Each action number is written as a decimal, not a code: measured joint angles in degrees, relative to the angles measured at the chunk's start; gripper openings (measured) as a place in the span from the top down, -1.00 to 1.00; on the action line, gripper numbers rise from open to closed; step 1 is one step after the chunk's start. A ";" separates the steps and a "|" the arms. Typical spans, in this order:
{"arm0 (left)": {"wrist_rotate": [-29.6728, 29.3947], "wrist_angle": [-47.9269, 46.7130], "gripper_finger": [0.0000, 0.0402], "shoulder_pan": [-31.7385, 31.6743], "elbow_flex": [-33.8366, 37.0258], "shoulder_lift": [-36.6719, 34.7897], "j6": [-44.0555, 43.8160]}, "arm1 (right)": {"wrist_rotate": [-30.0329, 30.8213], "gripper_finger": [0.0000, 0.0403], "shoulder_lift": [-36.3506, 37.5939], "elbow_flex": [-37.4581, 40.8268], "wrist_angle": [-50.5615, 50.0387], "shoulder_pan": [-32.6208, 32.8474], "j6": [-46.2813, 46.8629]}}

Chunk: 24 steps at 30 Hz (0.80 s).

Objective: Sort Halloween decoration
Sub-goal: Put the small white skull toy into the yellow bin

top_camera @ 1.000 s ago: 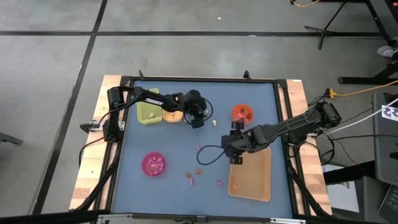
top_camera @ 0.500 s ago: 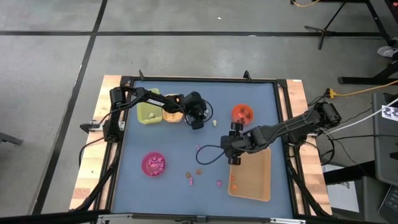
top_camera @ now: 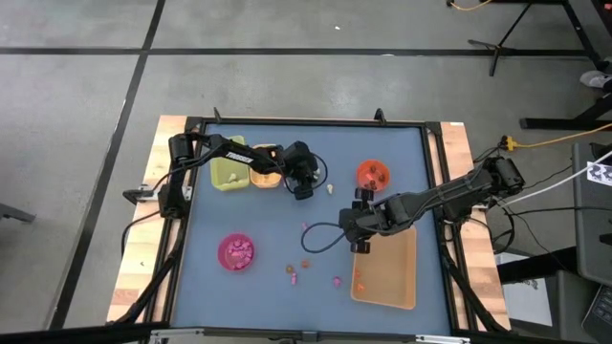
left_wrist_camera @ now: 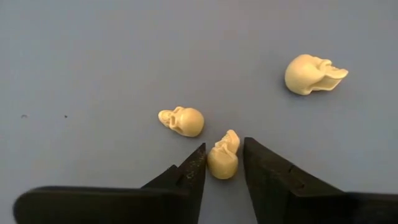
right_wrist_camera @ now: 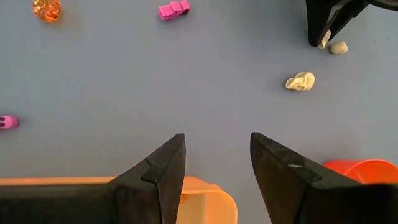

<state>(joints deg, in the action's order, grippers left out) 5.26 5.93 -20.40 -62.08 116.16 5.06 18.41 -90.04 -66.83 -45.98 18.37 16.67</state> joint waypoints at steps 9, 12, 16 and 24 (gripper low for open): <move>0.02 -0.04 0.61 0.00 0.00 0.04 0.02 | 0.00 0.11 -0.02 -0.02 0.04 0.00 0.00; -0.04 -0.04 0.61 0.00 0.02 0.04 0.02 | 0.01 0.11 -0.04 -0.02 0.04 0.00 0.00; -0.09 -0.07 0.61 0.00 0.02 0.04 0.01 | 0.00 0.11 -0.07 -0.02 0.06 0.00 0.00; -0.15 -0.07 0.63 0.00 0.02 0.04 0.00 | 0.00 0.11 -0.07 -0.02 0.08 0.00 0.00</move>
<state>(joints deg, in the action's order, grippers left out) 5.10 5.87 -20.40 -62.06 116.20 5.06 18.41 -90.11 -66.85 -45.90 18.37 16.67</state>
